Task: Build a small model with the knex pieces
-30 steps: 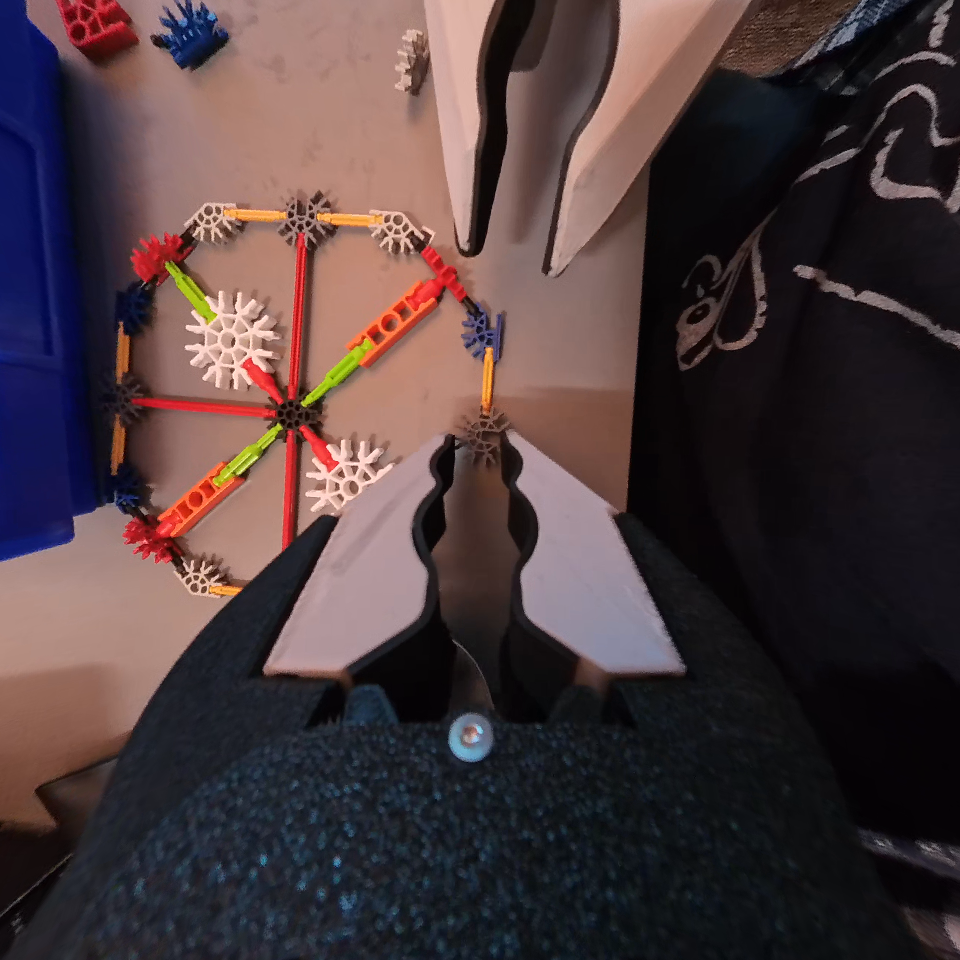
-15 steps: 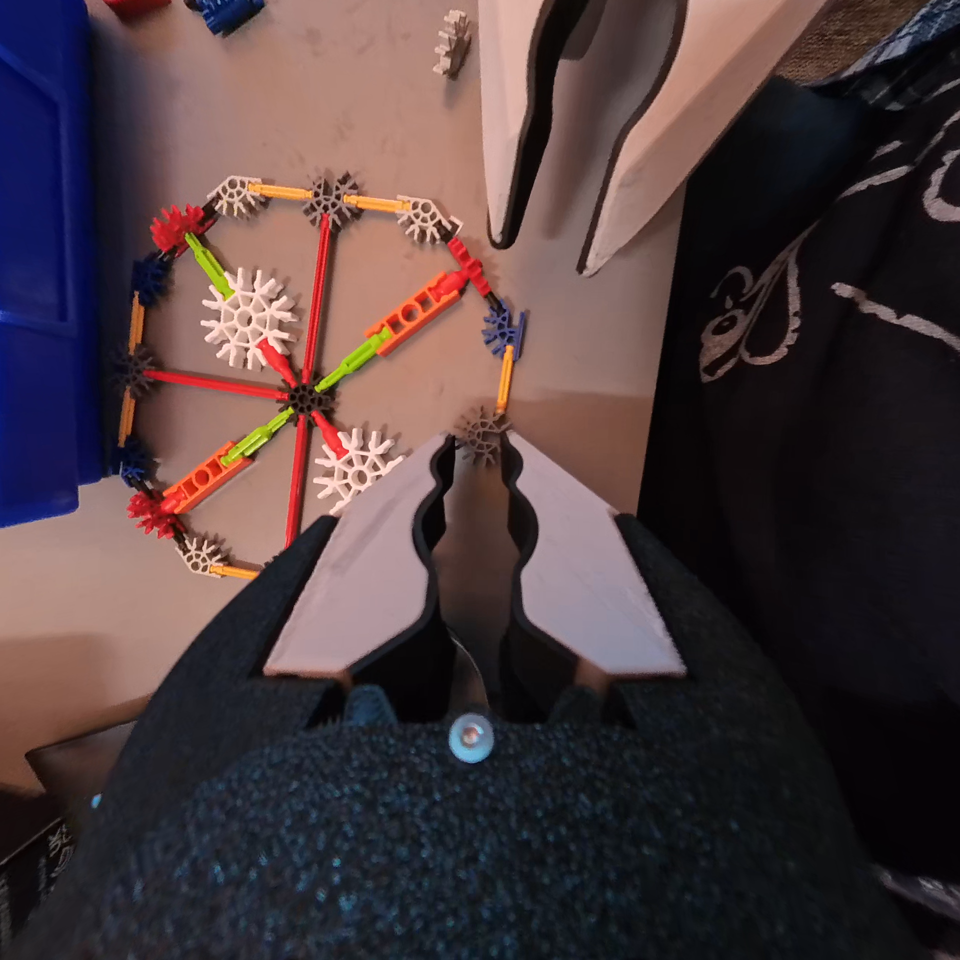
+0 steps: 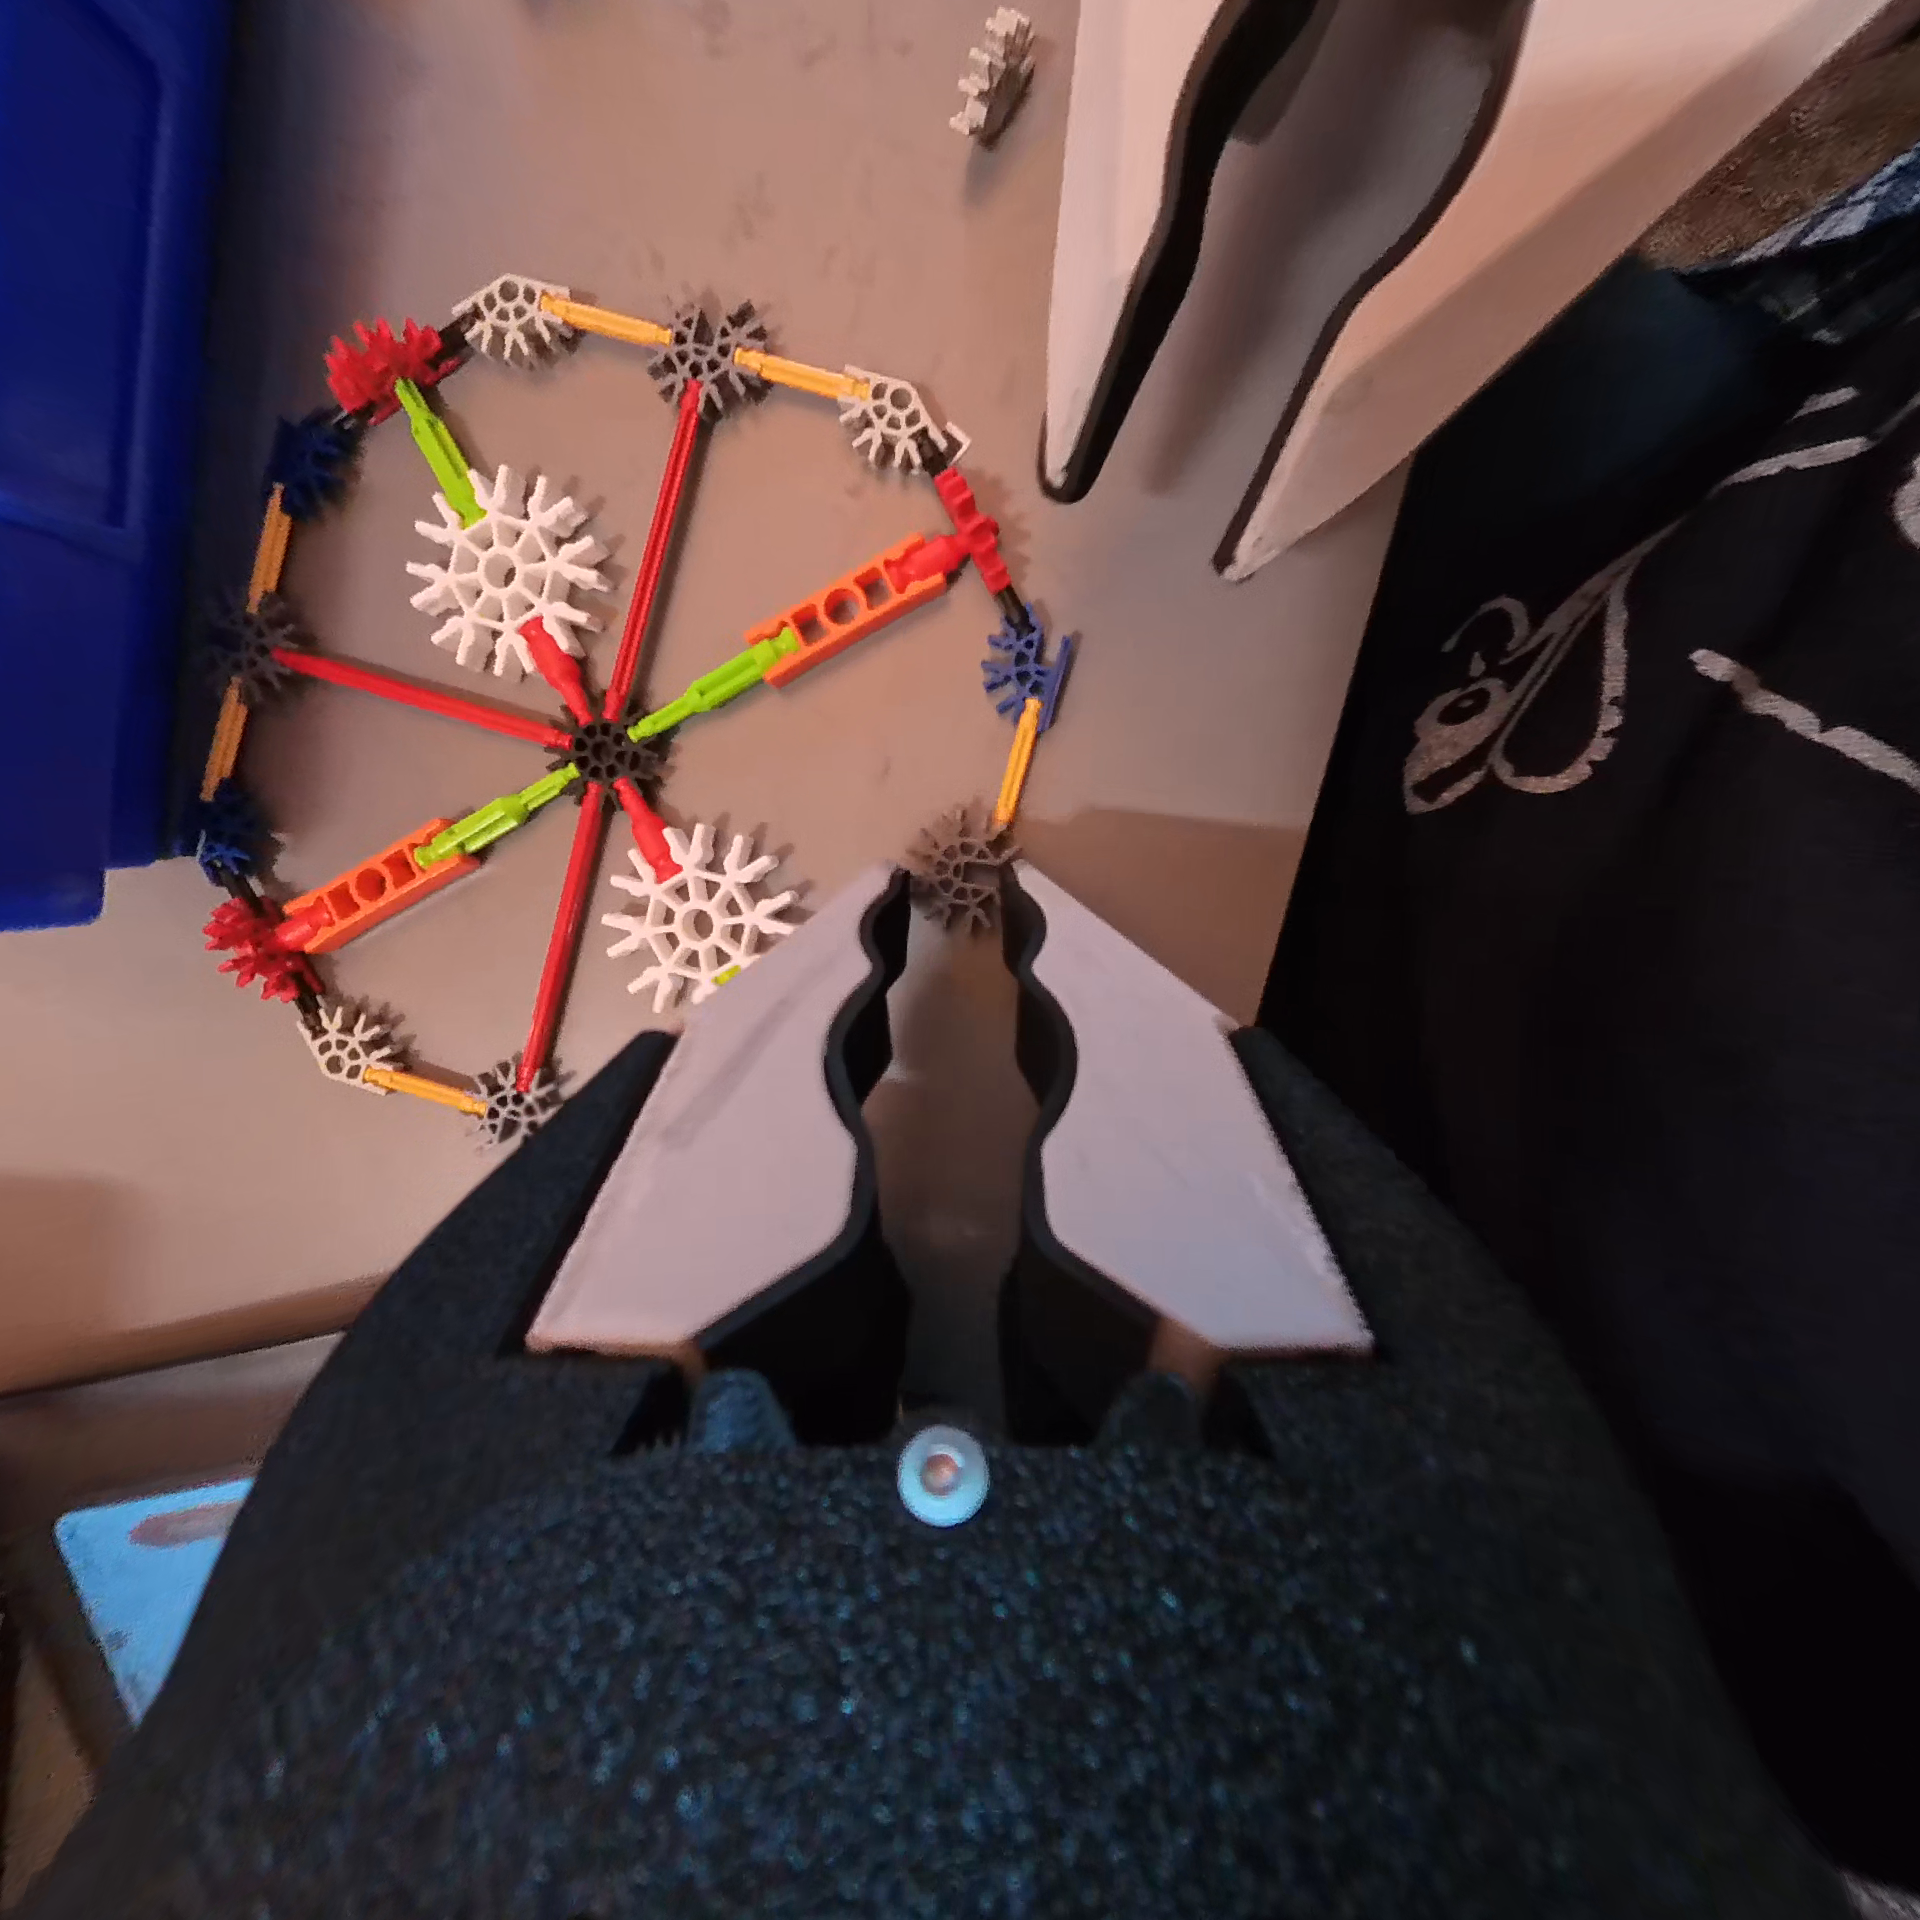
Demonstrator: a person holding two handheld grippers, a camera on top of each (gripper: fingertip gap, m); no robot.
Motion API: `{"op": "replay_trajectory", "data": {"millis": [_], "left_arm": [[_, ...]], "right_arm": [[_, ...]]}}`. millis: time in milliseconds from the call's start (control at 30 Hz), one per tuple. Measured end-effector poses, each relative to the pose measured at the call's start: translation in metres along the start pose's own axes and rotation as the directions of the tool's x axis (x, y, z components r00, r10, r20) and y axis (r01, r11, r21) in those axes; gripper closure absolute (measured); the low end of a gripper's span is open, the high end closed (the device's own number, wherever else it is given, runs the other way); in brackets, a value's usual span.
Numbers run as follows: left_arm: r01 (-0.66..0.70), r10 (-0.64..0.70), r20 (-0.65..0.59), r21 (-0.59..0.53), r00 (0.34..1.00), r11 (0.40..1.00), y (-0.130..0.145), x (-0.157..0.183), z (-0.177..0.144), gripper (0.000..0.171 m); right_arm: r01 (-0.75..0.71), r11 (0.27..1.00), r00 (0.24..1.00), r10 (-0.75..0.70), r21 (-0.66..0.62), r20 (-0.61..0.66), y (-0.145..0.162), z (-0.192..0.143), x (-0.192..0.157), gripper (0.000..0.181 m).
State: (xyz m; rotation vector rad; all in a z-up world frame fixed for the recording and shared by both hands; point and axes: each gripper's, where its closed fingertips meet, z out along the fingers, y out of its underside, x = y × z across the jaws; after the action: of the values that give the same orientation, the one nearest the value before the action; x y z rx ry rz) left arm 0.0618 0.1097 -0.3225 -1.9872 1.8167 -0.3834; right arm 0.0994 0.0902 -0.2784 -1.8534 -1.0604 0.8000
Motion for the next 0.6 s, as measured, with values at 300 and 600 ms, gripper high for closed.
{"op": "replay_trajectory", "data": {"millis": [300, 600], "left_arm": [[-0.026, 0.026, 0.001, 0.016, 1.0, 1.0, -0.0009, 0.005, -0.0051, 0.139], [-0.051, 0.051, 0.01, 0.001, 0.999, 0.999, 0.0021, -0.0026, -0.0065, 0.146]], "right_arm": [[0.005, 1.0, 1.0, -0.005, 0.001, 0.003, -0.0005, 0.0006, -0.0006, 0.161], [0.006, 1.0, 1.0, -0.006, -0.006, 0.001, 0.0002, 0.002, 0.0001, 0.161]]}}
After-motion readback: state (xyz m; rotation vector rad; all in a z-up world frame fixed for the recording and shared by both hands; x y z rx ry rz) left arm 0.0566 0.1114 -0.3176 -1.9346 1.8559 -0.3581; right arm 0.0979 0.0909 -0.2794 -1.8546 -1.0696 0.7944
